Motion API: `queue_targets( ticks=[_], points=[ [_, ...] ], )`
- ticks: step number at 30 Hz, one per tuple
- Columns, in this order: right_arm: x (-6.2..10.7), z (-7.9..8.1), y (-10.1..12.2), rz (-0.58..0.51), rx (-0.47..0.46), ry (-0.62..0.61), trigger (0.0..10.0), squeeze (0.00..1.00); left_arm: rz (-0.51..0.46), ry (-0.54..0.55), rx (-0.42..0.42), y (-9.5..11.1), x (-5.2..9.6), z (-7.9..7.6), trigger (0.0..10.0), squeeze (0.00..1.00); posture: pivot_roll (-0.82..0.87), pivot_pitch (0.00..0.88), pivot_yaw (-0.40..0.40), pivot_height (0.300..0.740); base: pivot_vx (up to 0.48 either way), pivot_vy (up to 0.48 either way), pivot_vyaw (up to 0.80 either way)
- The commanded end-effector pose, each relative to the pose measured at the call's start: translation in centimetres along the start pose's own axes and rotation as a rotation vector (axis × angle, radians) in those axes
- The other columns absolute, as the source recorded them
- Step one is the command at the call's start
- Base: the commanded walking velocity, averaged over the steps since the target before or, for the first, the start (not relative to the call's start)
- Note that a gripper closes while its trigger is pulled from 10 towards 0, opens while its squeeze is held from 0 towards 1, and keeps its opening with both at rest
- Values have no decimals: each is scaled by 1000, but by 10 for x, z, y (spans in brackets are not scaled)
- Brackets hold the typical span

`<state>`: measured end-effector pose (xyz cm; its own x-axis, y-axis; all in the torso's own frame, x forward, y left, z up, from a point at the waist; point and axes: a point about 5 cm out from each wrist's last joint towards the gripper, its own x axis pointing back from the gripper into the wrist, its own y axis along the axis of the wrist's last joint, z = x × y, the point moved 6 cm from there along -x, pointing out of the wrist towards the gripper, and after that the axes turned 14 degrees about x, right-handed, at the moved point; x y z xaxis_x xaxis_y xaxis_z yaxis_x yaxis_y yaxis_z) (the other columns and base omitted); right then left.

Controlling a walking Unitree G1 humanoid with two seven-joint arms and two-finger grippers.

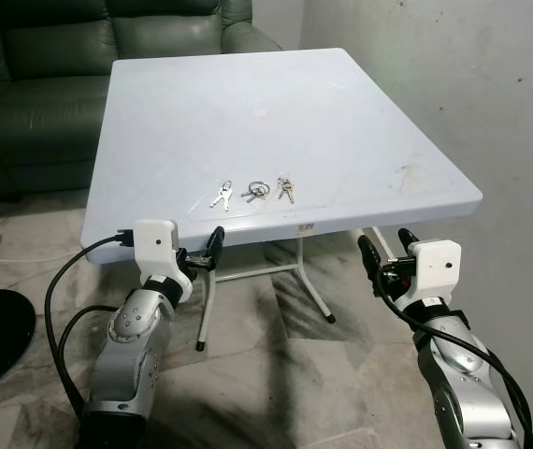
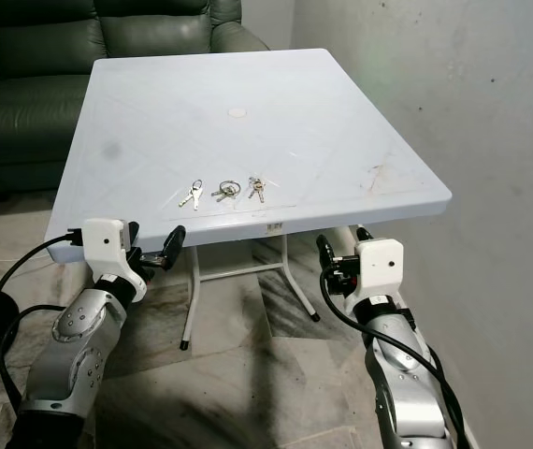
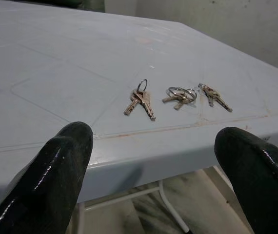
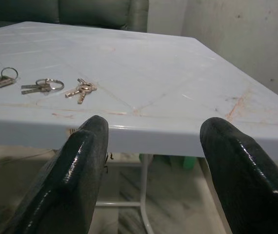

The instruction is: Hang keys on a hook

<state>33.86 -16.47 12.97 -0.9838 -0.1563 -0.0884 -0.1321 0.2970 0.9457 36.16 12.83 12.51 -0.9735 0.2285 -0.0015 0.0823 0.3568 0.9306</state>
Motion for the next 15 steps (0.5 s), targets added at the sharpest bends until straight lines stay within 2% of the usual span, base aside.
queue_targets(
  ticks=[1,8,13,15],
  points=[
    [0,-3,-3,11,-2,-10,10000,0,9,-18,-7,-1,1,-4,10000,0,2,96,-17,740,0,0,0],
    [1,-5,-4,10,23,-19,10000,0,-29,50,28,6,0,8,10000,0,1,91,-9,740,0,0,0],
    [-1,-4,-4,13,36,-9,10000,0,-29,55,23,6,1,8,10000,0,9,90,-17,740,0,0,0],
    [-2,-4,-4,12,39,-5,10000,0,-29,55,23,6,1,8,10000,0,10,92,-19,740,0,0,800]
  ],
)
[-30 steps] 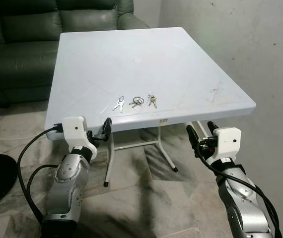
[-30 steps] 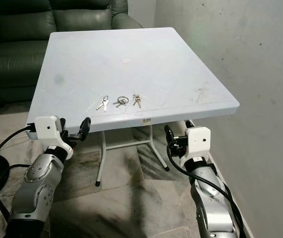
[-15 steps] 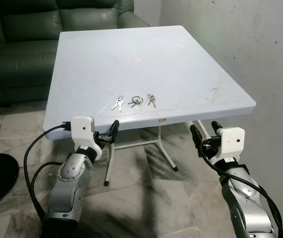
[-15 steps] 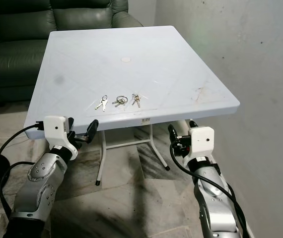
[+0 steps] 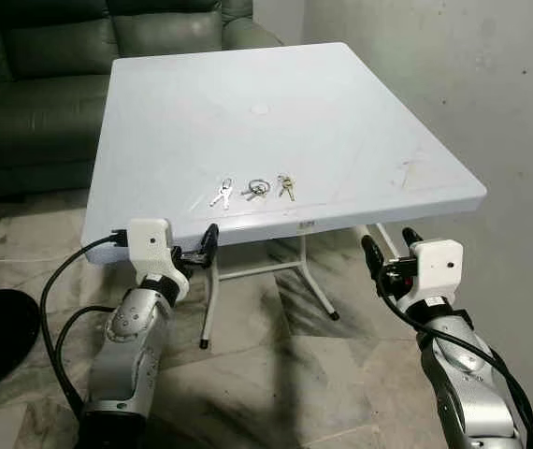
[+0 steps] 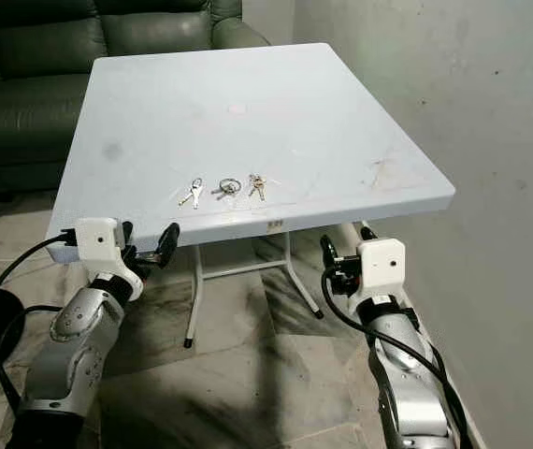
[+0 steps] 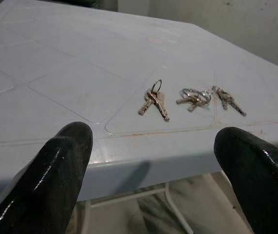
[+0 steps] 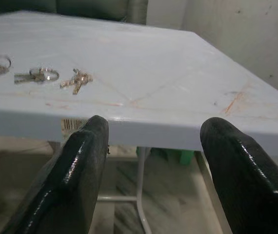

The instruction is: Hang keys on a hook

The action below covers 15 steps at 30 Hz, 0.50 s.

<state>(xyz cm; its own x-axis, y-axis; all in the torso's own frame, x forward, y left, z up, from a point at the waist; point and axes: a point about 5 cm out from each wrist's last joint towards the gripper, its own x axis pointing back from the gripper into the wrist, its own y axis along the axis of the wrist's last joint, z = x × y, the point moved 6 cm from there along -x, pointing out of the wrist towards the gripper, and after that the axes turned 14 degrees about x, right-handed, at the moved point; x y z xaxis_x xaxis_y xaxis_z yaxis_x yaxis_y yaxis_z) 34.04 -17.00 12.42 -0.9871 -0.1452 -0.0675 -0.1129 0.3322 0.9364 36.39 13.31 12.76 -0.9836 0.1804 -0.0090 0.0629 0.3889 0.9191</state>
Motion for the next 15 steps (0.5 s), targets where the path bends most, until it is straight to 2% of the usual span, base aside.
queue_targets(
  ticks=[1,10,12,15],
  points=[
    [-3,0,3,-9,14,4,10000,0,-7,17,-6,2,3,5,10000,0,15,90,-24,740,0,0,800],
    [-6,1,6,-26,17,11,10000,0,-16,37,-3,3,4,8,10000,0,18,89,-31,740,0,0,754],
    [-5,-2,6,-30,-44,-6,10000,0,-17,39,-2,3,4,8,10000,0,16,90,-32,740,0,0,0],
    [-5,-3,5,-21,-26,-5,10000,0,-17,39,0,3,4,8,10000,0,15,94,-33,740,0,0,0]
  ],
)
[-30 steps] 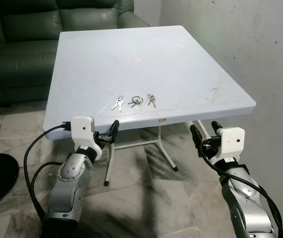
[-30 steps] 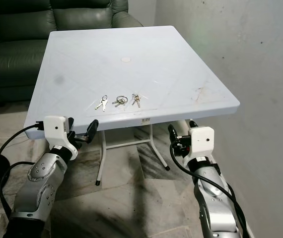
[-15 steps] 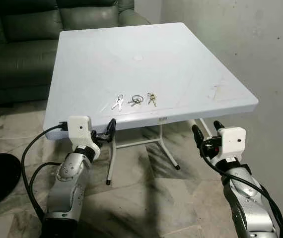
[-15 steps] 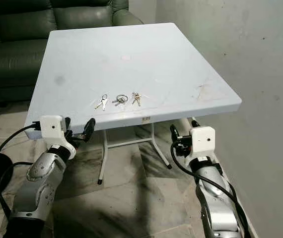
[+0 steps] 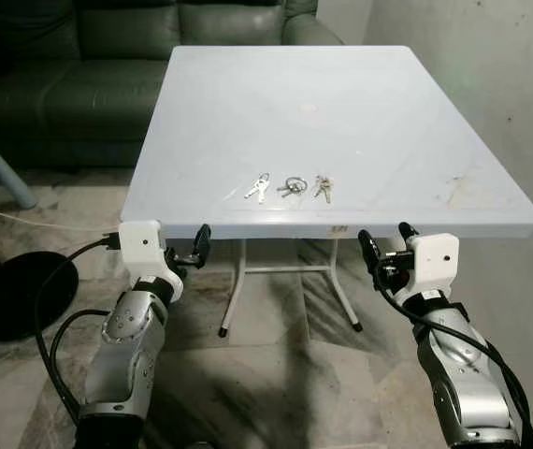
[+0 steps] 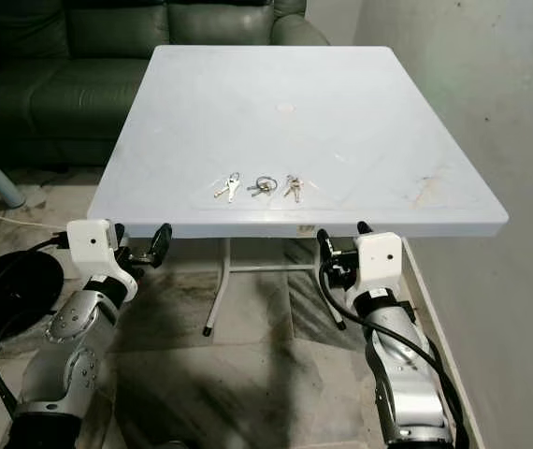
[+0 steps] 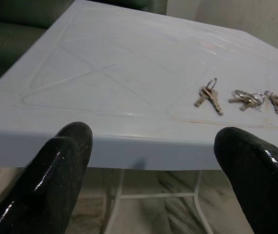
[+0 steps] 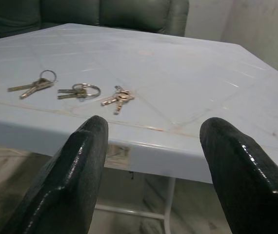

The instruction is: Hang keys on a hook

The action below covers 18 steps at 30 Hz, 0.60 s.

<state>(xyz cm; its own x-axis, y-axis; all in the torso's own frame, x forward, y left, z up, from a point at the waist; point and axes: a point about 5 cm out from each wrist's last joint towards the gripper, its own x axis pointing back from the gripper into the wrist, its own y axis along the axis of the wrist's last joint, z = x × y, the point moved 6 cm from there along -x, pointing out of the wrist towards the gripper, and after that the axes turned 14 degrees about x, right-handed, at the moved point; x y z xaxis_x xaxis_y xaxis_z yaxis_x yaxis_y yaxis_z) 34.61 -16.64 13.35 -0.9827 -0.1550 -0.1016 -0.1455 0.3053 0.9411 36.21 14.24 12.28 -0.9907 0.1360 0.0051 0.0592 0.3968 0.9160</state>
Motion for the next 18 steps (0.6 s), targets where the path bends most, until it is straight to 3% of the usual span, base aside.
queue_targets(
  ticks=[1,18],
  points=[
    [1,-3,-4,14,-4,-4,10000,0,-13,-7,-7,4,1,-2,10000,0,15,94,-33,740,0,0,0],
    [3,-1,-2,6,-18,12,10000,0,-10,-7,6,2,1,-4,10000,0,16,100,-42,740,30,0,0]
  ],
)
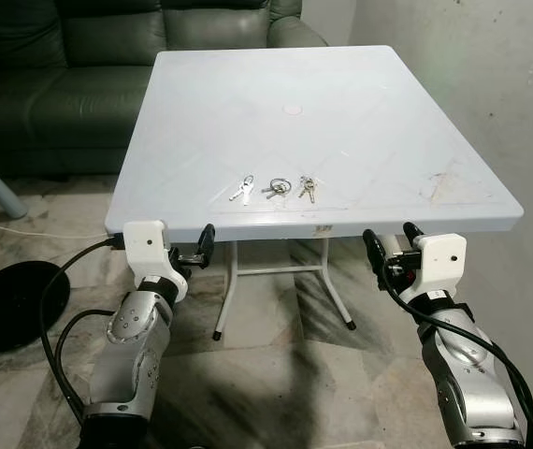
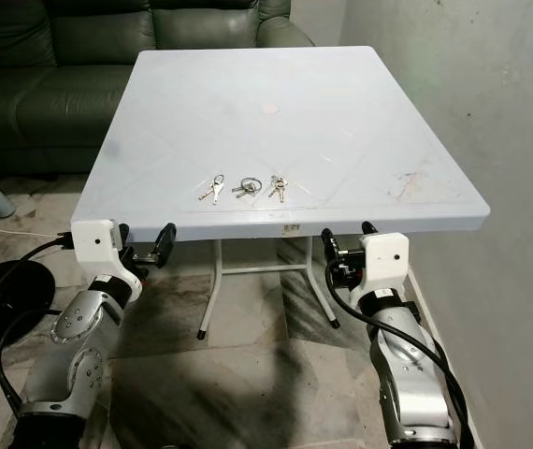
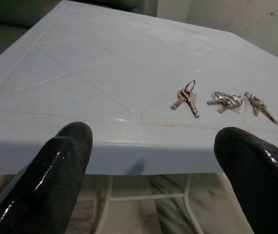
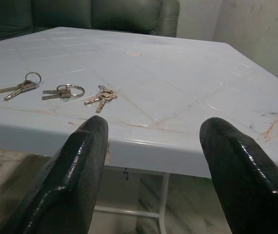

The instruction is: Hang keys on a hook

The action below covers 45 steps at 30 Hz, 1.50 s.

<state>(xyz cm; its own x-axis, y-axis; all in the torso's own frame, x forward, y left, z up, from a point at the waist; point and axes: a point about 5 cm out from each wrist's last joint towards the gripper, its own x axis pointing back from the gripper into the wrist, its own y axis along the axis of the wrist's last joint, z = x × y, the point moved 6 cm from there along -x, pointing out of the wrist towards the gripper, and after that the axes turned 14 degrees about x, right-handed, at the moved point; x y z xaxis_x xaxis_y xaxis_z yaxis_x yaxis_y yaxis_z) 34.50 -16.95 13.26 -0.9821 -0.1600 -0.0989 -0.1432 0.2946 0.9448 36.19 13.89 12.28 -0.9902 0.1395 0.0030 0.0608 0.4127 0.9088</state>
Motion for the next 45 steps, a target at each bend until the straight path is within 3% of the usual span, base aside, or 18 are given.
queue_targets(
  ticks=[1,26,45],
  points=[
    [1,2,-1,4,-10,9,10000,0,-8,-4,-12,3,2,-1,10000,0,16,99,-43,740,274,0,0],
    [1,8,-1,-1,-13,45,10000,0,-2,-27,-30,1,2,-6,10000,0,18,85,-44,740,313,0,0],
    [0,6,-3,17,10,33,10000,0,-12,-7,-43,1,3,-3,10000,0,13,101,-46,740,0,0,0]
  ],
)
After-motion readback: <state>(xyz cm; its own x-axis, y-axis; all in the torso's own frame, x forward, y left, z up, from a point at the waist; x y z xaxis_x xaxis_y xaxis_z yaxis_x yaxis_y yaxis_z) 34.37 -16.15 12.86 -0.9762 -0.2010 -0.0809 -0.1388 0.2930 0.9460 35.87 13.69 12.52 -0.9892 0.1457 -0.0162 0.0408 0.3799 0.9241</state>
